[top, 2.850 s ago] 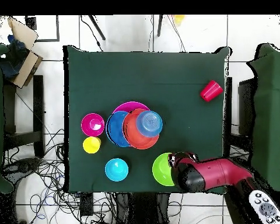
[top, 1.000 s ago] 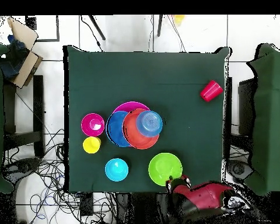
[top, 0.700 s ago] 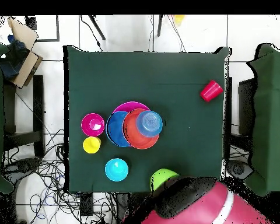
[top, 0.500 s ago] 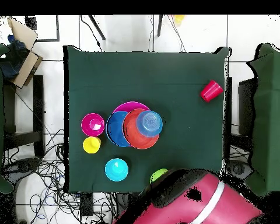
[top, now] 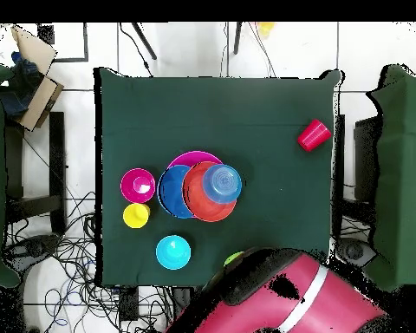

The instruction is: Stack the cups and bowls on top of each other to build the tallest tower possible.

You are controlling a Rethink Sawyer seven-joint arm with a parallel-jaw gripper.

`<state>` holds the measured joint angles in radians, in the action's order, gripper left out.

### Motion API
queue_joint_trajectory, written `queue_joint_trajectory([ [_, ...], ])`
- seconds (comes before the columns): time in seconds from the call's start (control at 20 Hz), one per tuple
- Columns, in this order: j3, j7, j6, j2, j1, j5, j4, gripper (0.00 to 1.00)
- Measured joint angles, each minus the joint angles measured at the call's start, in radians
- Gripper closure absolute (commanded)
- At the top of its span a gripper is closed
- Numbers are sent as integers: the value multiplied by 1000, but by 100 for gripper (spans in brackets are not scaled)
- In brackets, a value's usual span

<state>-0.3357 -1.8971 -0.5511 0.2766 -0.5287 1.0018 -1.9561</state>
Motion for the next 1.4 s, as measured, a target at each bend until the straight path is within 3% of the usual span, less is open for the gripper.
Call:
queue_joint_trajectory([
  [0.1,3,0,10,13,-2,9,-3,100],
  [0.3,60,0,100,124,-48,81,-71,100],
  [0.5,233,0,320,301,-233,62,-182,100],
  [0.75,446,0,589,487,-457,-100,-276,100],
  [0.8,468,0,616,507,-475,-123,-283,100],
  [0.85,545,0,706,577,-524,-204,-303,100],
  [1.05,625,0,798,652,-551,-294,-311,100],
  [1.25,766,0,958,784,-554,-450,-311,100],
  [1.4,825,0,1024,841,-549,-508,-306,100],
])
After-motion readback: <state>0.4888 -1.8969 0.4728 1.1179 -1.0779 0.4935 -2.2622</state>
